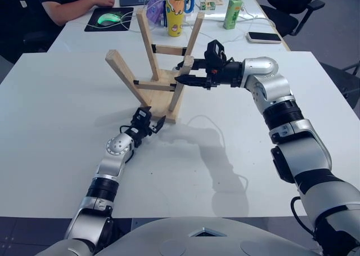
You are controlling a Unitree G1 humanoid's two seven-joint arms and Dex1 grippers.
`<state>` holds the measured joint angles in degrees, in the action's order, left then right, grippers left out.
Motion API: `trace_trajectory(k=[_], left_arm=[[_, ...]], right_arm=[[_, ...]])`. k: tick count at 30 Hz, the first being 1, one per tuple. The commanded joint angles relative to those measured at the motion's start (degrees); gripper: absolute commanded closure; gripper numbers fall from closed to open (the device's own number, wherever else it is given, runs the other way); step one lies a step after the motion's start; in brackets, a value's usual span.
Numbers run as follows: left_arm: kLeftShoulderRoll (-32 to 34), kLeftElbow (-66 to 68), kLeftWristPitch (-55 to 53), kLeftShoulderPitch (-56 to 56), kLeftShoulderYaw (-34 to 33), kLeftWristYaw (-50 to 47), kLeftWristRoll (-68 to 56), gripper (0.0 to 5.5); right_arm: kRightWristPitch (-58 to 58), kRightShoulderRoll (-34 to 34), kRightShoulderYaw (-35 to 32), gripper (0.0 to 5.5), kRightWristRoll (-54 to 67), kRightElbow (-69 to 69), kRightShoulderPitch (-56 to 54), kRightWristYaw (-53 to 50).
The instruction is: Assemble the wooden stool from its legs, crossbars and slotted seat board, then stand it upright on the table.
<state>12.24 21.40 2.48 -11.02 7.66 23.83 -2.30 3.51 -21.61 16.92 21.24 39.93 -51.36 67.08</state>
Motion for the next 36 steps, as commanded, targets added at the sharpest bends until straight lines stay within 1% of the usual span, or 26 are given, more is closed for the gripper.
trace_trajectory(k=[1,6,12,16,18,22,27,30,32,36], left_arm=[[-0.7,1.5,-1.9,-1.5,0.2,-1.1,1.3,1.93],[-0.4,-9.4,-2.1,4.0,0.0,0.4,-1.0,1.93],[-1.1,-24.8,-9.2,13.4,1.0,-1.6,-1.6,1.93],[-1.7,-32.4,-14.9,19.5,4.0,-3.2,-0.6,1.93],[-1.7,-33.4,-16.8,21.4,5.2,-4.0,0.2,1.93],[-2.8,-33.0,-16.5,22.9,5.7,-6.0,0.8,1.93],[-7.0,-35.5,-12.8,21.5,2.4,-8.3,-3.5,1.93],[-7.4,-36.2,-12.3,20.2,1.3,-9.2,-3.8,1.93],[-6.8,-34.1,-14.8,19.0,2.0,-9.8,-2.1,1.93],[-5.1,-29.8,-19.5,18.6,5.9,-9.4,1.7,1.93]], right_arm=[[6.0,-0.8,6.8,3.45,-8.9,2.5,7.1,2.4],[14.3,-4.0,5.4,3.45,-3.8,-8.8,8.1,5.8],[24.5,-8.9,2.8,3.45,0.7,-23.0,11.3,4.7],[29.7,-12.0,1.3,3.45,2.3,-31.2,14.5,2.7],[31.4,-12.6,0.5,3.45,2.5,-33.8,16.5,0.3],[34.0,-12.2,-0.2,3.45,3.6,-38.1,20.9,-3.7],[34.8,-12.2,0.4,3.45,4.3,-39.5,22.0,-5.3],[34.5,-12.4,0.6,3.45,4.0,-39.1,21.8,-5.4],[34.2,-12.4,0.8,3.45,3.9,-38.8,21.7,-5.3],[34.0,-11.8,1.1,3.45,3.7,-38.1,21.0,-5.3]])
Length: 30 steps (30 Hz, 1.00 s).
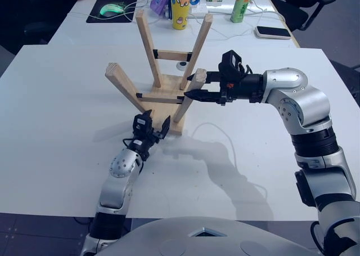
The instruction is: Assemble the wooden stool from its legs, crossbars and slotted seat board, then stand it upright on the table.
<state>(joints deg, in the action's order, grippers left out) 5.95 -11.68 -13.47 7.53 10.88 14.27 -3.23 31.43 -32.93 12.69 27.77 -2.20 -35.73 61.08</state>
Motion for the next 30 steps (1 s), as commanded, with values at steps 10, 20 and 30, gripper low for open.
trace_trajectory(k=[10,20,30], left_arm=[[0.9,7.6,-12.3,-0.2,3.3,-1.9,4.4,2.45],[1.0,8.4,-14.5,0.6,1.8,-2.9,3.8,3.84],[2.5,10.5,-14.4,1.5,-0.2,-2.7,3.8,5.32]], right_arm=[[5.6,-0.2,4.9,2.99,-2.5,4.5,4.9,0.5],[3.9,-0.6,2.6,1.31,-4.8,5.7,6.5,0.0],[4.3,-2.7,-19.8,1.21,9.5,5.0,5.9,-2.1]])
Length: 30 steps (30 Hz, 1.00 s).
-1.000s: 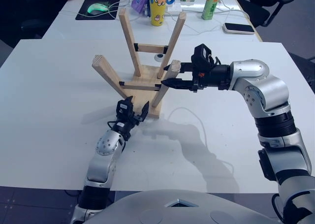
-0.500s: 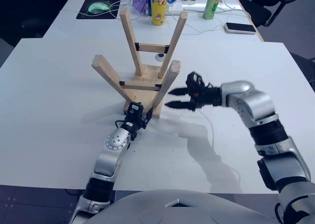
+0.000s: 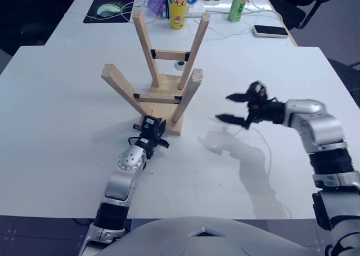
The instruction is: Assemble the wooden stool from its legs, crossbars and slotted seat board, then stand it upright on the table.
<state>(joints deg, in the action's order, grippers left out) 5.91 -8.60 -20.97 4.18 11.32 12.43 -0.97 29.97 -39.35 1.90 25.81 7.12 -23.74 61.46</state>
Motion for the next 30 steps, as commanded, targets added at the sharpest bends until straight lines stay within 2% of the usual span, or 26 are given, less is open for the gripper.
trace_trajectory(k=[1,4,6,12,14,16,17,19,21,23,26,30], left_arm=[[2.9,8.2,-6.7,4.6,-0.6,-0.6,1.8,5.49],[4.3,10.9,-5.4,4.0,0.4,0.2,3.0,5.5],[5.0,12.3,-4.8,3.6,0.8,0.8,3.1,5.5],[5.7,15.1,-3.3,2.3,1.0,1.6,2.7,5.5],[5.8,15.7,-2.9,1.9,1.0,1.8,2.6,5.5],[5.9,16.0,-2.7,1.8,1.0,2.1,2.5,5.5],[5.9,16.0,-2.6,1.8,1.1,2.2,2.5,5.5],[6.1,16.1,-2.8,1.2,1.5,2.7,2.5,5.5],[6.2,16.2,-2.9,0.5,2.0,3.3,2.6,5.5],[6.6,16.3,-2.8,0.5,2.0,3.8,2.5,5.5],[6.5,16.8,-2.4,1.5,1.4,3.3,2.3,5.5],[6.1,18.0,-2.3,0.6,1.8,3.4,2.2,5.5]], right_arm=[[8.1,5.8,-12.5,1.41,17.1,-6.4,-8.5,-5.0],[13.0,13.3,-20.2,1.9,37.3,-13.3,-17.1,-17.4],[13.1,17.3,-21.4,2.27,46.3,-17.0,-21.4,-24.0],[5.9,24.1,-24.4,3.33,59.7,-19.5,-31.0,-39.1],[5.0,26.7,-22.7,3.56,60.1,-20.7,-30.4,-42.0],[6.1,29.5,-14.3,3.82,52.2,-22.8,-22.2,-42.2],[8.7,28.9,-7.1,4.0,46.5,-22.5,-16.3,-42.3],[15.9,20.3,14.7,4.27,31.1,-20.3,-3.7,-42.2],[17.2,13.3,25.2,4.59,22.1,-17.7,6.9,-39.9],[15.3,13.0,22.5,4.98,21.0,-18.9,9.1,-38.1],[6.4,19.8,12.0,5.43,22.9,-18.5,-2.6,-36.2],[-0.5,27.1,-1.5,5.48,33.3,-18.7,-13.0,-37.0]])
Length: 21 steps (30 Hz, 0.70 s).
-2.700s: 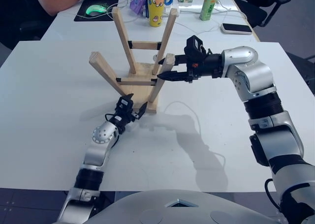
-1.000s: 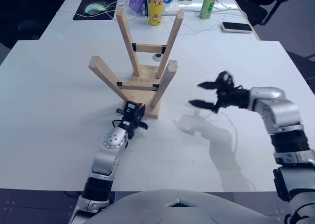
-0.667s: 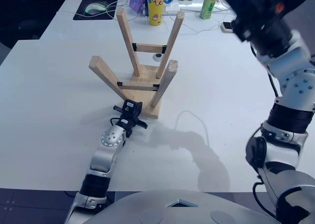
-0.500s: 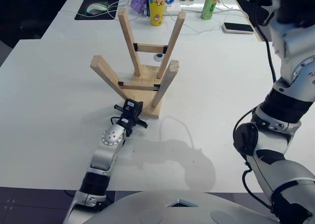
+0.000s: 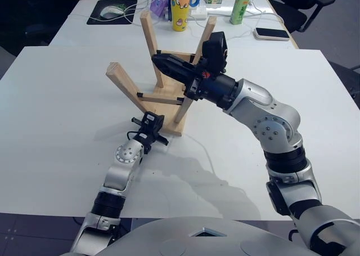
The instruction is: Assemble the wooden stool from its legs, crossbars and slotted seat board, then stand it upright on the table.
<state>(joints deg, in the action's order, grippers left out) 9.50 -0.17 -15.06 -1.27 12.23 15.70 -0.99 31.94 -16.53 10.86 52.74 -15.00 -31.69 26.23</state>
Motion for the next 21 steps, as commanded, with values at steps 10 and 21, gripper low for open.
trace_trajectory(k=[10,21], left_arm=[[2.1,9.8,-8.1,5.9,0.7,-0.1,1.9,5.5],[1.5,10.3,-7.6,4.2,0.5,-0.4,1.8,5.5]], right_arm=[[2.8,4.1,-9.9,5.48,14.0,1.4,-4.8,-9.3],[-5.2,-0.3,-5.4,5.48,-0.3,3.2,8.3,-7.7]])
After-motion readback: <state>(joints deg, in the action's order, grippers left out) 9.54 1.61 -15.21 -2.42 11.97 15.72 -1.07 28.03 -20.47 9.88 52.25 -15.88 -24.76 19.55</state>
